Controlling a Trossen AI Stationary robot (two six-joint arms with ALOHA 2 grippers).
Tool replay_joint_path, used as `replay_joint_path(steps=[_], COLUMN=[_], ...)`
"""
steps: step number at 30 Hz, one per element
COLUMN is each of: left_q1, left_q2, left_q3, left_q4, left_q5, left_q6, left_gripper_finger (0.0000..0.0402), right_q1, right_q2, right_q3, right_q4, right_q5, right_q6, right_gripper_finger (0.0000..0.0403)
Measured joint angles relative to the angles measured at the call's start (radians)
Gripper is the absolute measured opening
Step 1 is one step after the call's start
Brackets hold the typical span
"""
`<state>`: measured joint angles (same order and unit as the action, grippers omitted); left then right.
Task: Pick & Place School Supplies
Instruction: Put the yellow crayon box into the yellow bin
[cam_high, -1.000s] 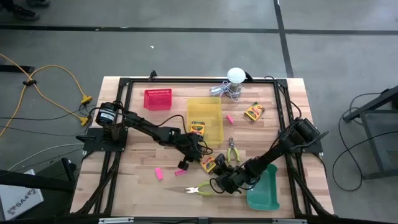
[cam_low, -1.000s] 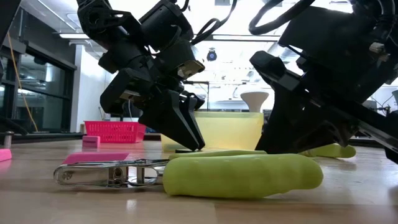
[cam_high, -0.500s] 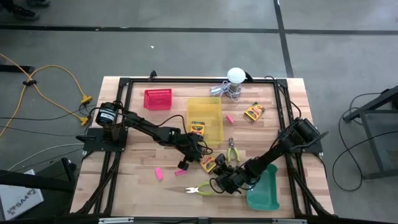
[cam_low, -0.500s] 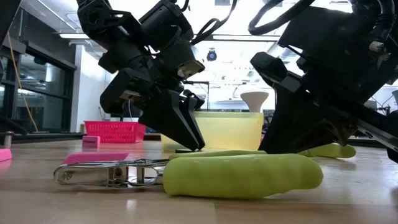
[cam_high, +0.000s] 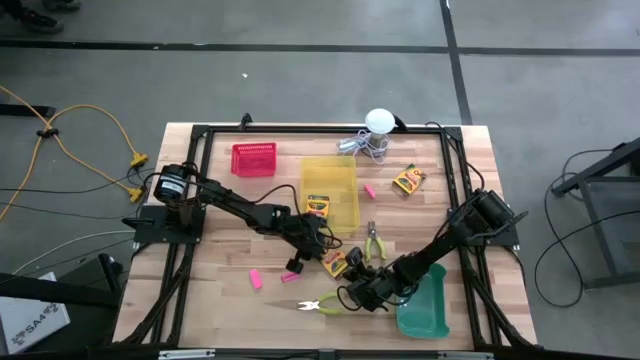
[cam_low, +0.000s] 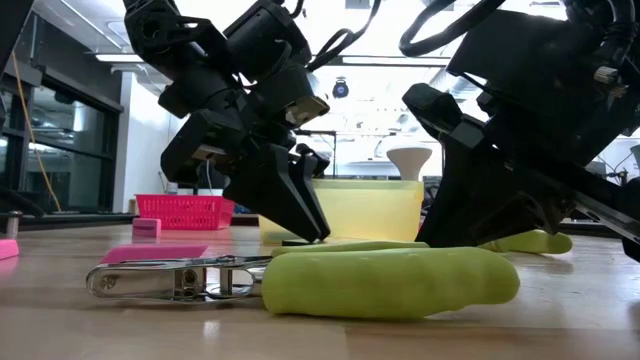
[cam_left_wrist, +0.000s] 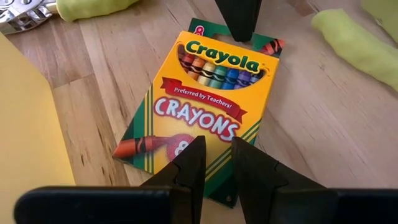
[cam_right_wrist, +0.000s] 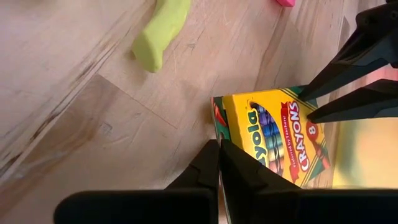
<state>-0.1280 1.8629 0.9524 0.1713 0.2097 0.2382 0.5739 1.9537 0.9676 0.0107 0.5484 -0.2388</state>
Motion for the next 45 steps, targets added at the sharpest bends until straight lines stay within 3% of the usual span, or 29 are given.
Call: replay_joint_path(steps=[14,28,45], left_q1=[-0.006,-0.027,-0.053], left_q2=[-0.007,-0.043,-0.184], left_q3=[0.000,0.000,0.000], left_q4=[0.040,0.039,-0.092], left_q5=[-0.009,-0.118,-0.213], left_q6=[0.035,0.062,0.025], left_gripper_finger=[0.0075,0.0075,0.0075], right_q1=[0.003,0.035,0.035], right_q2=[0.000,0.003,0.002], right_q3=[0.000,0.045,0.178], right_q4=[0.002,-0.021,-0.249], right_q5=[0.063,0.136,0.160], right_q6=[-0.001,-0.060,0.069], right_gripper_finger=[0.0004,0.0004,0.0004])
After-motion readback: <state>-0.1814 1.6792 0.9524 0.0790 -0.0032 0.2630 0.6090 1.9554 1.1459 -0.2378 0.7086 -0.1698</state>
